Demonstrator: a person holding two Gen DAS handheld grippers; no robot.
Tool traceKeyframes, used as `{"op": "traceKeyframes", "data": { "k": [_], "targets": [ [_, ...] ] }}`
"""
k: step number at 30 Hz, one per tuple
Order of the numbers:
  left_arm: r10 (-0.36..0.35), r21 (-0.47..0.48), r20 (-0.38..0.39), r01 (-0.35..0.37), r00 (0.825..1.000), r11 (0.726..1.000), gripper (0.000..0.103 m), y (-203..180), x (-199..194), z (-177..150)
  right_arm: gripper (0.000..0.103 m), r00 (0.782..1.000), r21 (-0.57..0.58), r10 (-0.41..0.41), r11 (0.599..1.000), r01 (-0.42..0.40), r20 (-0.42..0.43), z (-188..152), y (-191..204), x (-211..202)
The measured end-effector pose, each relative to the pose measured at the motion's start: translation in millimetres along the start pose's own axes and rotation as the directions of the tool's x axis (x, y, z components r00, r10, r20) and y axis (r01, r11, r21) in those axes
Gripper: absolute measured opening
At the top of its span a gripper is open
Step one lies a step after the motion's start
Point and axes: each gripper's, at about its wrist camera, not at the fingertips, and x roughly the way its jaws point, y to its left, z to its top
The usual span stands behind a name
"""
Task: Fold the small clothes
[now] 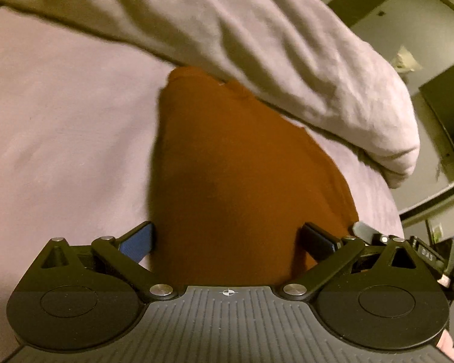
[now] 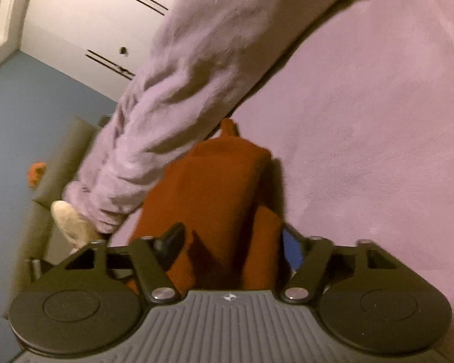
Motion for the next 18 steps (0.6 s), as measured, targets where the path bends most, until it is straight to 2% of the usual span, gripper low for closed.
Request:
{"op": "traceKeyframes", "data": {
  "k": [4, 7, 9, 11, 15, 18],
  "targets": [
    [-0.007, 0.039, -0.005, 0.008, 1.000, 0.999, 0.100, -5, 6, -1, 0.056, 0.998, 0.002, 0.054, 0.999, -0.054, -0.032, 0, -2, 16],
    [-0.005, 0.051, 0.008, 0.005, 1.000, 0.999, 0.094, -4, 8, -1, 0.046, 0.997, 0.001, 0.058, 0.998, -0.058, -0.048, -2, 1, 30],
    [-0.002, 0.046, 0.013, 0.002, 1.000, 0.999, 0.083, -3, 6, -1, 0.042, 0.997, 0.015, 0.057, 0.998, -0.057, -0.047, -5, 3, 37],
    [-0.008, 0.059, 0.016, 0.008, 1.000, 0.998, 0.075, -3, 1, -1, 0.033, 0.998, 0.017, 0.047, 0.999, -0.046, -0.036, -8, 9, 42],
    [-0.011, 0.082, 0.022, 0.010, 1.000, 0.997, 0.059, -6, -10, 2, 0.029, 0.999, -0.046, 0.040, 0.998, -0.040, -0.002, -13, 29, 31],
    [-0.003, 0.101, 0.032, 0.000, 0.999, 0.995, 0.053, -14, -23, 0, 0.028, 0.998, -0.072, 0.059, 0.996, -0.058, 0.014, -16, 50, 22]
  ]
}}
